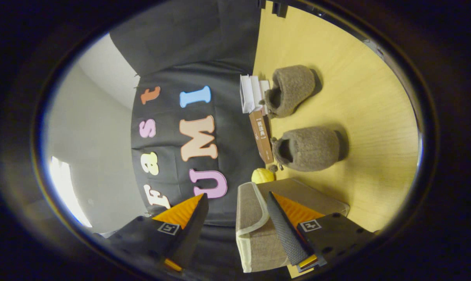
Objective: Open the storage box then place both shoes into the box .Put the left shoe in first, then the right shoe, with the right side of both shoes facing outward in a uniform manner.
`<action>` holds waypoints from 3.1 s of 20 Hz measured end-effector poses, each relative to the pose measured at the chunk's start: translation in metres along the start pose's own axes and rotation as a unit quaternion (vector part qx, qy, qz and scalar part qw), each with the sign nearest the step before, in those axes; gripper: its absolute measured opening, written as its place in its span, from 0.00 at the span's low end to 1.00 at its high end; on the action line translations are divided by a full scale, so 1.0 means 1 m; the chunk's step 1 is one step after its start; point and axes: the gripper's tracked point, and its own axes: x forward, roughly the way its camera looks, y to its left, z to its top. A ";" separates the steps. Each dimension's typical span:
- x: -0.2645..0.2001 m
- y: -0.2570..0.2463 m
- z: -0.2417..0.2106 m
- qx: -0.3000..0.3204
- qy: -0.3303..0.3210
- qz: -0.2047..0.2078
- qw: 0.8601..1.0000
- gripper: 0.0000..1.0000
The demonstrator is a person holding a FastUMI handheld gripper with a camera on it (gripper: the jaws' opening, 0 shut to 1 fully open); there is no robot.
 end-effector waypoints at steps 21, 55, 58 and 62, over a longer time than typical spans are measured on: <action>0.017 0.019 -0.008 0.134 0.048 -0.002 0.990 0.90; 0.004 0.184 -0.152 -0.141 0.089 0.177 0.970 0.18; -0.003 0.187 -0.189 -0.146 0.111 0.197 0.963 0.18; -0.003 0.168 -0.240 -0.181 0.143 0.195 0.953 0.21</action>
